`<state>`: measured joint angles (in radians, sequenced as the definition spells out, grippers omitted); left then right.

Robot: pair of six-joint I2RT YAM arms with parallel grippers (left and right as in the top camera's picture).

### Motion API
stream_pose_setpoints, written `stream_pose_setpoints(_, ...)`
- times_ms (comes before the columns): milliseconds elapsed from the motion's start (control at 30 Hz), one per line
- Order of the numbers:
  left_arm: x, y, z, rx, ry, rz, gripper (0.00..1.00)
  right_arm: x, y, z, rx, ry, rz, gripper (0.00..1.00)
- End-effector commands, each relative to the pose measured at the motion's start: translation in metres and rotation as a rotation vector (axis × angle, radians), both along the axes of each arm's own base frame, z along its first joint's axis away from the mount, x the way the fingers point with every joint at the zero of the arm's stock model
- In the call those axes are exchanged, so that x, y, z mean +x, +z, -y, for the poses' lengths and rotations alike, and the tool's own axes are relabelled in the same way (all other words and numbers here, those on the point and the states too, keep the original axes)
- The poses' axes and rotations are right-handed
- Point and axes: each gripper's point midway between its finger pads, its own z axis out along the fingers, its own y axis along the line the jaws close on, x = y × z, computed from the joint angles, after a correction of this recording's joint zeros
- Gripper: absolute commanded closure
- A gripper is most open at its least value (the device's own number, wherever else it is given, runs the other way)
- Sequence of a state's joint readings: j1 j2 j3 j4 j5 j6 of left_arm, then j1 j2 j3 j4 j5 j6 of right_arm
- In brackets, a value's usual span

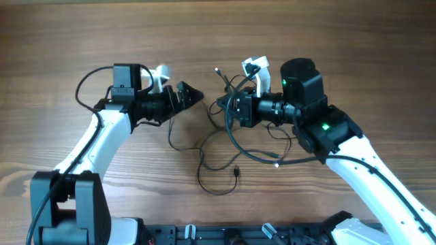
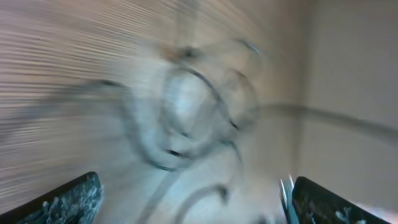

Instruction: Untangle cables

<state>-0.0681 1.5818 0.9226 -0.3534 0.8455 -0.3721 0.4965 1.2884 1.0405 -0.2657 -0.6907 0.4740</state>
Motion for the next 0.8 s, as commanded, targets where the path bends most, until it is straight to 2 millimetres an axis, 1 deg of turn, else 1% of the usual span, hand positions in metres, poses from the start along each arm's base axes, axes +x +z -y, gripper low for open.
stream_pose_setpoints(0, -0.021, 0.032, 0.039, -0.116, -0.239, 0.159, 0.00, -0.015, 0.032, -0.006, 0.062, 0.109, 0.116, 0.95)
stream_pose_setpoints(67, -0.022, 0.022, 0.049, -0.051, -0.245, 0.163, 0.00, -0.021, 0.036, -0.008, 0.075, 0.158, 0.151, 0.95)
stream_pose_setpoints(167, -0.017, 0.002, 0.058, 0.103, -0.193, 0.155, 0.00, -0.022, 0.039, -0.007, 0.076, 0.169, 0.178, 0.95)
stream_pose_setpoints(233, -0.011, -0.006, 0.062, 0.206, -0.176, 0.205, 0.00, -0.023, 0.042, -0.007, 0.078, 0.175, 0.196, 0.95)
stream_pose_setpoints(267, -0.005, -0.012, 0.060, 0.284, -0.151, 0.237, 0.00, -0.024, 0.043, -0.007, 0.078, 0.178, 0.208, 0.95)
stream_pose_setpoints(333, 0.012, -0.022, 0.048, 0.479, -0.057, 0.302, 0.00, -0.026, 0.047, -0.005, 0.078, 0.182, 0.232, 0.95)
stream_pose_setpoints(400, 0.028, -0.026, 0.035, 0.661, 0.045, 0.373, 0.00, -0.029, 0.053, -0.004, 0.082, 0.186, 0.259, 0.95)
stream_pose_setpoints(467, 0.038, -0.027, 0.027, 0.757, 0.110, 0.418, 0.00, -0.031, 0.057, -0.002, 0.083, 0.187, 0.283, 0.96)
stream_pose_setpoints(533, 0.045, -0.027, 0.024, 0.803, 0.148, 0.445, 0.00, -0.033, 0.061, -0.001, 0.081, 0.195, 0.320, 0.95)
stream_pose_setpoints(633, 0.049, -0.026, 0.025, 0.838, 0.105, 0.497, 0.00, -0.030, 0.062, 0.002, 0.066, 0.172, 0.342, 0.95)
stream_pose_setpoints(700, 0.048, -0.026, 0.030, 0.866, 0.014, 0.548, 0.00, -0.026, 0.061, 0.003, 0.053, 0.156, 0.355, 0.95)
stream_pose_setpoints(733, 0.047, -0.027, 0.032, 0.893, -0.070, 0.589, 0.00, -0.024, 0.061, 0.004, 0.045, 0.142, 0.357, 0.95)
stream_pose_setpoints(767, 0.045, -0.028, 0.033, 0.913, -0.115, 0.610, 0.00, -0.022, 0.060, 0.004, 0.040, 0.132, 0.358, 0.95)
